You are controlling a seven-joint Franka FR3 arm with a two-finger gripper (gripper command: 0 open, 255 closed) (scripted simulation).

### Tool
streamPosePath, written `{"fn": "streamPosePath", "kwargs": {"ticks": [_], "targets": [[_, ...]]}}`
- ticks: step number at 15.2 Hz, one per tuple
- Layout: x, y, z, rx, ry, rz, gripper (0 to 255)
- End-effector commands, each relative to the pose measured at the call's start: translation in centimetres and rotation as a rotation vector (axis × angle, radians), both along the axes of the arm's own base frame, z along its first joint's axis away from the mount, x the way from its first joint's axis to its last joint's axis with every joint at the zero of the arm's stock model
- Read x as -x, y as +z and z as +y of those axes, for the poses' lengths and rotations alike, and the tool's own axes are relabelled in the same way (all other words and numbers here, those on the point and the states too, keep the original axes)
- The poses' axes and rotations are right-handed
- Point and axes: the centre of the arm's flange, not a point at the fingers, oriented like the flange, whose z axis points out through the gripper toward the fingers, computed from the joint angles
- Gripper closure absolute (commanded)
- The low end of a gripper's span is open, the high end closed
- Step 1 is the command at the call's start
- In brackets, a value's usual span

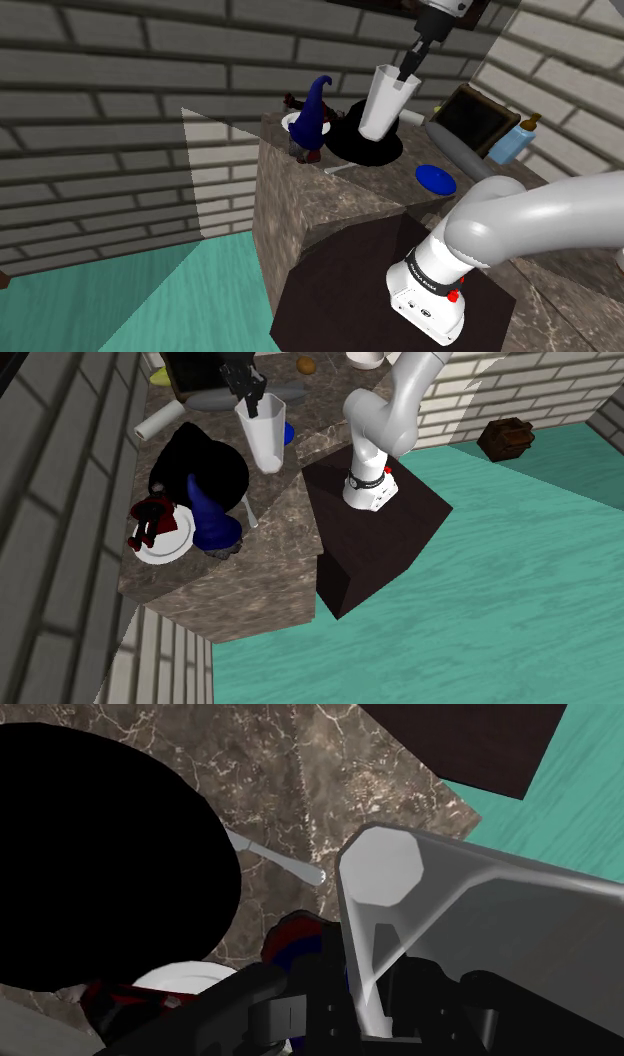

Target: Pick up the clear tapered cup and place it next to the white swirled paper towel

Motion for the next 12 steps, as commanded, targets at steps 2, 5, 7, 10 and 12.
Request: {"fn": "streamPosePath", "kwargs": {"ticks": [2, 5, 7, 10, 12], "targets": [[-0.1, -0.4, -4.2, 0.001, 0.001, 0.0, 255], [-0.2, -1.1, -8.1, 0.001, 0.001, 0.0, 255], [-0.3, -1.5, -10.7, 0.001, 0.001, 0.0, 255], [-0.4, -2.2, -14.6, 0.001, 0.001, 0.0, 255], [-0.4, -2.6, -17.2, 0.001, 0.001, 0.0, 255]]}}
